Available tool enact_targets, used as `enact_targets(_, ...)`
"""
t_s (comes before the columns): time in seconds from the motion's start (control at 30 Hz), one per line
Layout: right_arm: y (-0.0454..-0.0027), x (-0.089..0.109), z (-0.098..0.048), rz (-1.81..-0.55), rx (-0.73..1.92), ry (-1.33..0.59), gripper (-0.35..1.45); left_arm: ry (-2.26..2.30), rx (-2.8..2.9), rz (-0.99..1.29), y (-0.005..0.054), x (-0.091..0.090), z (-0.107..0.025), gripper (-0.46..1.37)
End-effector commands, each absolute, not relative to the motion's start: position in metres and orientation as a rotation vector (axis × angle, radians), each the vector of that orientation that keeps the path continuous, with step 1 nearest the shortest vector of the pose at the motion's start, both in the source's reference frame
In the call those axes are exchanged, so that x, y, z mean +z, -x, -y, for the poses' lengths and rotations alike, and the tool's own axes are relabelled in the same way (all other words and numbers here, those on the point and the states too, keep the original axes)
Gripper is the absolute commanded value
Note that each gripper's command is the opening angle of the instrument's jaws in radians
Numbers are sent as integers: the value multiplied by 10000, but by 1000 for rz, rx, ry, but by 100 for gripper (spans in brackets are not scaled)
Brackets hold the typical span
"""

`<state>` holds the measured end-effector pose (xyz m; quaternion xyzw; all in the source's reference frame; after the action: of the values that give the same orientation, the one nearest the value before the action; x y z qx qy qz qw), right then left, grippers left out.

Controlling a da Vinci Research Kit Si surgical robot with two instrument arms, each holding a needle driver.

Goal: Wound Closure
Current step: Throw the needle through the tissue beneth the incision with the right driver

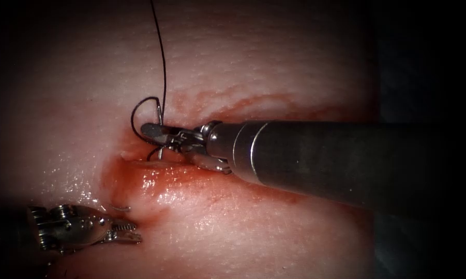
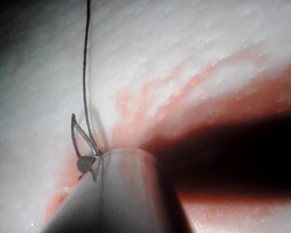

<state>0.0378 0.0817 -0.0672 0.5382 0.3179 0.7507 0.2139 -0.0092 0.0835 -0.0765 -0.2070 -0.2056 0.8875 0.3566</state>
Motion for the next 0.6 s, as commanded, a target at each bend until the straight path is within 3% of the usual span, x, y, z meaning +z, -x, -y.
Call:
enact_targets(0.03, -379, -675, -813, -874, 2069, -1494, -35, 535, 2291, 526, 92, -766, -836, 19)
enact_targets(0.6, -382, -697, -753, -810, 2036, -1495, -35, 535, 2290, 516, 92, -766, -838, 19)
